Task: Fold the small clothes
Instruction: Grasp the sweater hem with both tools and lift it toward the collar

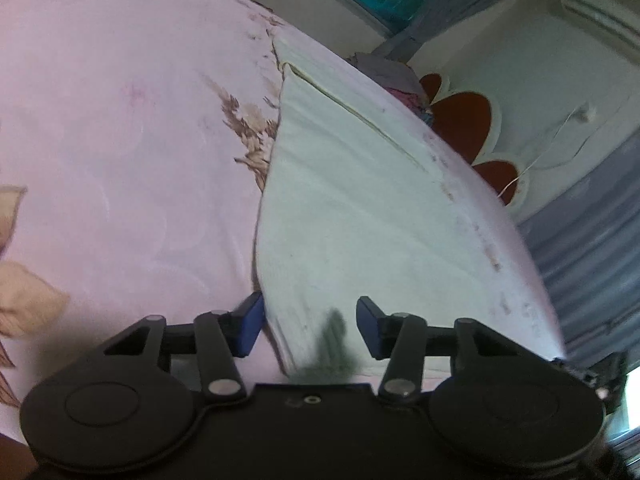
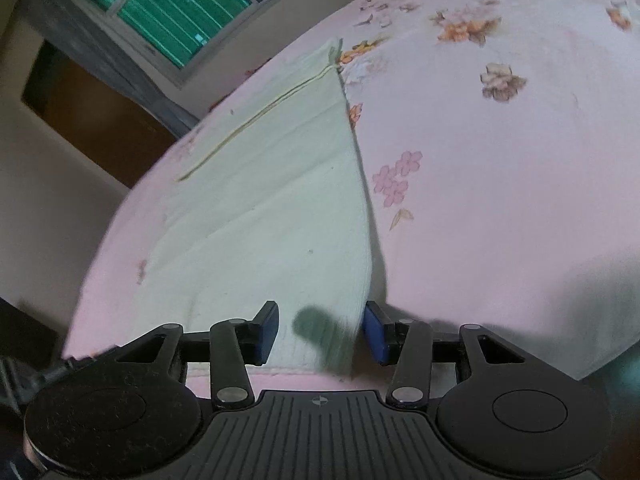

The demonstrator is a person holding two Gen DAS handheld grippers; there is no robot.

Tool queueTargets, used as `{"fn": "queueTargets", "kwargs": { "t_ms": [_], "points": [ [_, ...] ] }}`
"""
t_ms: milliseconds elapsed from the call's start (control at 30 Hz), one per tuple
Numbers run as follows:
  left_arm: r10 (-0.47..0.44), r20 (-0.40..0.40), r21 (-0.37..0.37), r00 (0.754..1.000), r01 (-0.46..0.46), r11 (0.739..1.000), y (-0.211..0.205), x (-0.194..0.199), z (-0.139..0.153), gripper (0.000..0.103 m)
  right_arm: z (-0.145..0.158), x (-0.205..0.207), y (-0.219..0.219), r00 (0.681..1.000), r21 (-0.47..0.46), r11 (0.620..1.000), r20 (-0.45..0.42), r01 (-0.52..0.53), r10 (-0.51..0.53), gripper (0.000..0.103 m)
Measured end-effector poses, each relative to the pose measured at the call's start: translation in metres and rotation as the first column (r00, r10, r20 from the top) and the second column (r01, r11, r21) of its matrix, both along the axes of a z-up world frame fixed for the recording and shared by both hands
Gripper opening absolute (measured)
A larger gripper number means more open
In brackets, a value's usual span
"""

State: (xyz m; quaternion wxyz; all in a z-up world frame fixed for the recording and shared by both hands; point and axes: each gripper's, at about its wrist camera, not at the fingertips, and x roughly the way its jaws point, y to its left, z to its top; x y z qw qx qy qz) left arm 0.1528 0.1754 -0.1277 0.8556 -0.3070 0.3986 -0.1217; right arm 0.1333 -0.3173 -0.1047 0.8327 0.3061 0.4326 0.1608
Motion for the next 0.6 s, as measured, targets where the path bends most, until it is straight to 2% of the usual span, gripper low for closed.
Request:
{"fn": "queueTargets", "kwargs": {
  "t_ms": [133, 233, 267, 300, 333, 400, 433, 500, 600],
  "points": [
    [0.009, -0.013, -0.093, 1.000, -0.010, 0.996, 0.002, 0.009, -0.011, 0.047, 0.002, 0.009, 0.002, 0.999, 0.009, 1.000, 0.033, -0.022, 0.021, 0.047],
    [0.048, -0.032, -0.095, 0.998, -0.051, 0.994, 0.002, 0.013, -0.015, 0.034, -0.005, 0.021, -0.001, 1.000, 0.070, 0.998, 0.022, -0.004, 0.002, 0.047],
    [0.059, -0.036, -0.088, 0.998, -0.062, 0.994, 0.000, 0.013, -0.015, 0.022, -0.009, 0.024, -0.003, 1.000, 0.092, 0.996, 0.013, 0.002, -0.003, 0.046],
    [0.061, -0.040, -0.068, 0.997, -0.063, 0.996, -0.001, 0.012, -0.016, 0.005, -0.012, 0.026, -0.005, 1.000, 0.110, 0.994, 0.009, 0.003, -0.004, 0.041],
    [0.073, -0.040, -0.058, 0.997, -0.076, 0.995, -0.002, 0.010, -0.016, 0.005, -0.015, 0.028, -0.005, 1.000, 0.127, 0.992, 0.011, -0.012, 0.011, 0.005],
    [0.099, 0.024, -0.099, 0.995, -0.096, 0.990, -0.001, -0.001, -0.012, 0.005, -0.017, 0.026, -0.003, 0.999, 0.115, 0.992, 0.001, -0.044, 0.044, 0.003],
    [0.105, 0.029, -0.079, 0.994, -0.102, 0.992, -0.002, -0.003, -0.011, 0.005, -0.014, 0.022, -0.004, 0.999, 0.117, 0.992, 0.017, -0.047, 0.045, 0.003],
    [0.101, -0.015, -0.052, 0.995, -0.101, 0.993, -0.004, 0.001, -0.017, 0.005, -0.009, 0.014, -0.010, 0.999, 0.137, 0.990, 0.046, -0.025, 0.019, 0.002],
    [0.144, -0.027, -0.104, 0.989, -0.146, 0.984, -0.002, 0.005, -0.020, 0.005, -0.019, 0.018, -0.008, 1.000, 0.060, 0.998, 0.008, -0.021, 0.021, 0.002]
  ]
}}
